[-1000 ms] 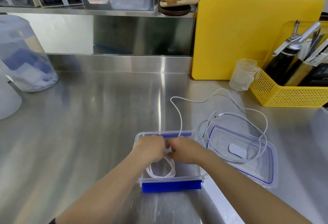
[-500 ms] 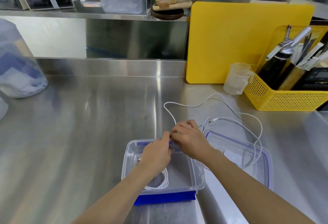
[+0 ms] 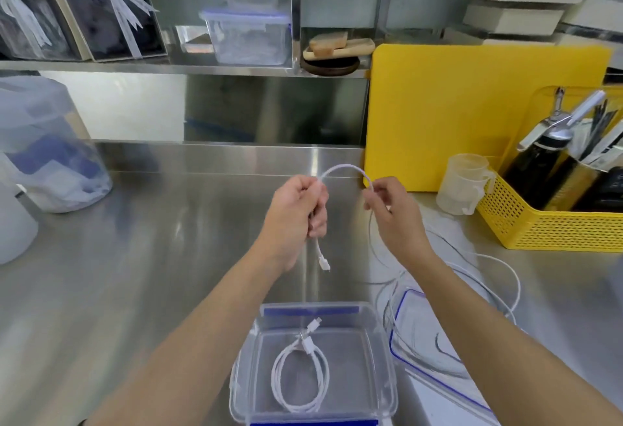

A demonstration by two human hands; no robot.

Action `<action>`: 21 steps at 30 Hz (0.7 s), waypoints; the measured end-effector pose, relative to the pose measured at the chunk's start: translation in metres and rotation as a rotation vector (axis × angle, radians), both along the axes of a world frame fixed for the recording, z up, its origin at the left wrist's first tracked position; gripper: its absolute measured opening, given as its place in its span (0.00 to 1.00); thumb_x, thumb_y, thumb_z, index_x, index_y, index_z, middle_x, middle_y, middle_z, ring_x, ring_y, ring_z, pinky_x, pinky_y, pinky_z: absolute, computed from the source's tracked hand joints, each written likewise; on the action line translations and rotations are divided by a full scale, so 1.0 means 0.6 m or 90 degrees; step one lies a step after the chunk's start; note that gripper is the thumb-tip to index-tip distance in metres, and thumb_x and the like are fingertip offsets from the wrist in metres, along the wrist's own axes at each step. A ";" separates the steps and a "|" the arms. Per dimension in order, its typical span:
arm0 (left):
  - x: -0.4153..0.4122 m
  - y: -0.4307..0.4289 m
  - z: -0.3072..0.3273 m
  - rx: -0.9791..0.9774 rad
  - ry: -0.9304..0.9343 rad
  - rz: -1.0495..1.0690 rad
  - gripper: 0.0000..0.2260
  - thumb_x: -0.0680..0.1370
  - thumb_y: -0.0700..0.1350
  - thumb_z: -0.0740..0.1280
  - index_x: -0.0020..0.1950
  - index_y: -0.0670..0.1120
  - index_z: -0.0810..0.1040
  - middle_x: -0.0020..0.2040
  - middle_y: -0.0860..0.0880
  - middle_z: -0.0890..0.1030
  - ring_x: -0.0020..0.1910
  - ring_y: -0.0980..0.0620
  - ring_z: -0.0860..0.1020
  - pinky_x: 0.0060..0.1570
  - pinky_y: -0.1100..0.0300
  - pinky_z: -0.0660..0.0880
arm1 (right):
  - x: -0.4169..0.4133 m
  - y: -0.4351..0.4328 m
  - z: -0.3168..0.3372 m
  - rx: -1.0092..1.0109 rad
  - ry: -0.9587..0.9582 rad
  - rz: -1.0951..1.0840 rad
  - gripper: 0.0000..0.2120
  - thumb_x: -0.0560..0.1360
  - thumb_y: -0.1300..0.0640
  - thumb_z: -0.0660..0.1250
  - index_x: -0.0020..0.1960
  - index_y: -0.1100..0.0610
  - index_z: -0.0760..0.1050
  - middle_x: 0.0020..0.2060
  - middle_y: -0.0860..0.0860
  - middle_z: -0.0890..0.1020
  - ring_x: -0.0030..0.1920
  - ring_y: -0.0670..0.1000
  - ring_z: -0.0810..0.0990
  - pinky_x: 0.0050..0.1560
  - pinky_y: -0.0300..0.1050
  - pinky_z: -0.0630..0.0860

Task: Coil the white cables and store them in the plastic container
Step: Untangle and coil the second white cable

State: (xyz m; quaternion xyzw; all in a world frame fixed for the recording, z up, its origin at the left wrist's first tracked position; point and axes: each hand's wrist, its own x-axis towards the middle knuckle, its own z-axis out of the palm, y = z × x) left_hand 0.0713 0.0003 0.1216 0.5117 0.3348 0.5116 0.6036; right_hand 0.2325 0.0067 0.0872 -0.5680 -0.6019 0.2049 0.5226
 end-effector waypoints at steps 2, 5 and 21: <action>-0.006 0.017 0.026 -0.050 -0.139 0.005 0.12 0.82 0.37 0.53 0.38 0.43 0.66 0.29 0.51 0.69 0.19 0.59 0.61 0.18 0.68 0.60 | 0.017 0.006 0.008 -0.039 0.111 0.012 0.09 0.76 0.61 0.62 0.41 0.49 0.67 0.33 0.52 0.75 0.30 0.47 0.76 0.36 0.37 0.74; -0.016 0.039 0.053 -0.098 -0.270 0.014 0.14 0.83 0.41 0.52 0.38 0.44 0.67 0.23 0.54 0.66 0.17 0.60 0.59 0.16 0.69 0.57 | 0.028 0.004 0.010 -0.099 0.086 0.073 0.10 0.77 0.61 0.61 0.42 0.48 0.65 0.30 0.53 0.73 0.23 0.44 0.71 0.26 0.36 0.71; -0.048 0.037 0.067 -0.100 -0.003 0.004 0.09 0.82 0.40 0.54 0.45 0.40 0.69 0.31 0.44 0.80 0.27 0.48 0.81 0.32 0.52 0.82 | 0.033 -0.030 0.062 0.075 -0.459 0.220 0.09 0.73 0.54 0.62 0.41 0.57 0.79 0.37 0.51 0.82 0.39 0.43 0.70 0.37 0.40 0.68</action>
